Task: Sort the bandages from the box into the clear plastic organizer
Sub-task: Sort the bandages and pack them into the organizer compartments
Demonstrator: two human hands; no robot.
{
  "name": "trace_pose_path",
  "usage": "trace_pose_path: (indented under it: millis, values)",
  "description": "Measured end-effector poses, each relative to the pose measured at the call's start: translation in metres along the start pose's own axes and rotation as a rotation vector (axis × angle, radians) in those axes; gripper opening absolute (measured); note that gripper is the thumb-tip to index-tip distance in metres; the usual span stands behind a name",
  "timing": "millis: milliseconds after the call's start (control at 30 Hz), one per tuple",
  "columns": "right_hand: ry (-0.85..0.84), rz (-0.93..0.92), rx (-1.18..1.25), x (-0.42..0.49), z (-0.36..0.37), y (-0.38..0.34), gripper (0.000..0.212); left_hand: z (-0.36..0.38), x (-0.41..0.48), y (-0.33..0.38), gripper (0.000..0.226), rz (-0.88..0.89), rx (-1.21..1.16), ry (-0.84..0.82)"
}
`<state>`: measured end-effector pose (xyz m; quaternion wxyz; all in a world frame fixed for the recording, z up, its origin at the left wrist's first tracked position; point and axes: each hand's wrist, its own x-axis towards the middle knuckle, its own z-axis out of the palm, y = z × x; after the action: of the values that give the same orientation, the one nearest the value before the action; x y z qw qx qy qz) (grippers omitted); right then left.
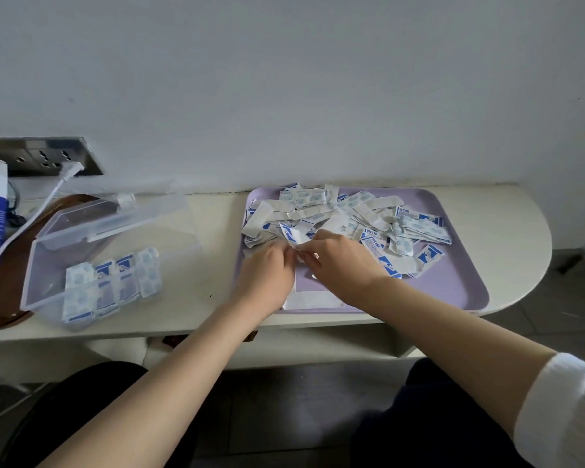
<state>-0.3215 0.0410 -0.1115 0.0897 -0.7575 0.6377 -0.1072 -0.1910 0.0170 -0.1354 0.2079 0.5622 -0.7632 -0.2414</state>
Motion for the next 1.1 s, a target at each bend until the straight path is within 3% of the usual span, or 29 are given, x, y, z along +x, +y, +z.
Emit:
trace_pose_path:
  millis: [300, 567, 667, 800, 1000, 1100]
  values:
    - [-0.111, -0.078, 0.079, -0.005, -0.001, -0.007, 0.03, -0.009, 0.004, 0.003, 0.028, -0.223, -0.283, -0.027]
    - [-0.117, -0.112, 0.175, -0.004, -0.001, -0.008, 0.04, -0.019, 0.012, -0.013, 0.023, -0.23, -0.368, 0.046]
    - [-0.09, -0.042, 0.268, 0.001, 0.003, -0.006, 0.044, -0.025, 0.012, -0.014, 0.029, -0.172, -0.233, 0.076]
    - [-0.055, 0.094, 0.48, 0.007, 0.003, -0.006, 0.049, -0.032, 0.013, -0.013, 0.021, -0.092, -0.203, 0.097]
    - [-0.069, 0.166, 0.691, 0.009, 0.001, -0.017, 0.027, -0.027, 0.01, -0.01, 0.027, -0.114, -0.27, 0.061]
    - [-0.028, 0.193, 0.737, 0.009, 0.002, -0.02, 0.027, -0.022, 0.006, -0.005, 0.037, -0.161, -0.314, 0.049]
